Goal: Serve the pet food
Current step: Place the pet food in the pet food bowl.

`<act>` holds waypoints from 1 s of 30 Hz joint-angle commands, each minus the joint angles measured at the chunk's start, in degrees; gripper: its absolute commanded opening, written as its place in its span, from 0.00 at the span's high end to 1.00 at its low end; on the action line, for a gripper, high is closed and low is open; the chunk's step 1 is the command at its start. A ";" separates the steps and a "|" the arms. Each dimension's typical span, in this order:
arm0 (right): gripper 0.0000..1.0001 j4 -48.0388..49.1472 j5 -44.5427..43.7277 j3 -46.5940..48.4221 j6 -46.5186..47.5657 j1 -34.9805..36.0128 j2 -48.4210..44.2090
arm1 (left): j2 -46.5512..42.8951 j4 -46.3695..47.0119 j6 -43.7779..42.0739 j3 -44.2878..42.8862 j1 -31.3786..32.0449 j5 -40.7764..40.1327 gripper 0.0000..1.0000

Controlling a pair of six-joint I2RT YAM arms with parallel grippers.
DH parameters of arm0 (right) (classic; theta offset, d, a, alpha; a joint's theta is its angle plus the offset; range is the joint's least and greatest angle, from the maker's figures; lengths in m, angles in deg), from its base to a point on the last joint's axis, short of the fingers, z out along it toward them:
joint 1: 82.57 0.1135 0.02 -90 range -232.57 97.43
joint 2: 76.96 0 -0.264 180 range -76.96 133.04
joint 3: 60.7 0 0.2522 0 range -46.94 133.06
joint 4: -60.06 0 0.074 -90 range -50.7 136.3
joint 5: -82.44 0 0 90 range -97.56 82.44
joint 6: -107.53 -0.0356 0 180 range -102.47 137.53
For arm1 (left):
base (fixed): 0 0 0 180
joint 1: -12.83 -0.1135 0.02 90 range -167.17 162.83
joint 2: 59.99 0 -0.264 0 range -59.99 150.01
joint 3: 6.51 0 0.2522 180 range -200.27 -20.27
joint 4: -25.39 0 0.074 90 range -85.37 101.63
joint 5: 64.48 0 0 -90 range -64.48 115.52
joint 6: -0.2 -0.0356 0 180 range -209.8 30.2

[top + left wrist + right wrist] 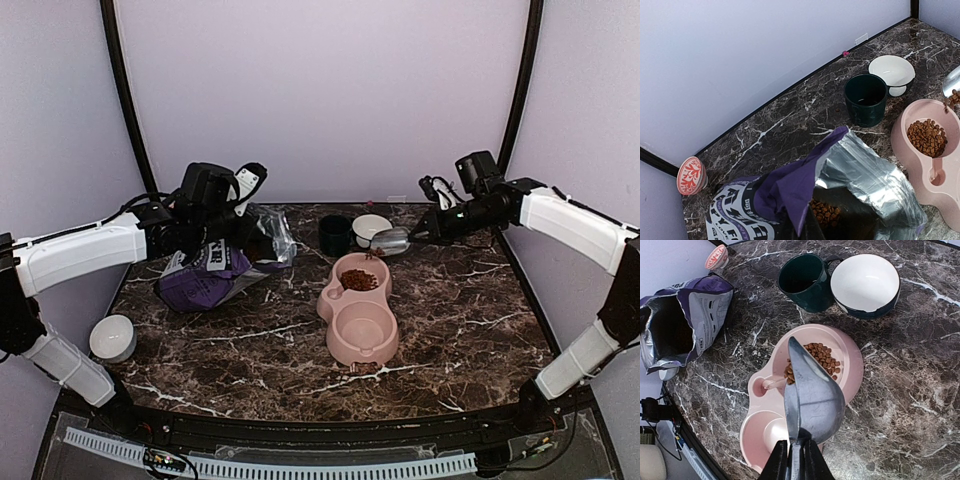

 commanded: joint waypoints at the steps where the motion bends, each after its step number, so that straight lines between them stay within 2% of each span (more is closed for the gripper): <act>1: 1.00 -1.92 -4.96 3.17 2.10 2.09 1.30 | -4.10 2.84 -0.19 0.01 -0.50 -0.97 1.00; 14: 1.00 -7.55 -18.34 8.67 5.97 10.00 7.61 | -4.62 2.74 -0.21 0.05 -0.54 -0.74 1.00; 24: 1.00 0.22 -14.07 8.13 3.50 12.24 5.38 | -5.89 3.05 -0.21 0.72 -0.24 0.50 1.00; 30: 1.00 10.10 -11.74 1.25 1.09 15.22 0.26 | -5.05 3.75 2.47 0.61 -0.25 4.47 1.00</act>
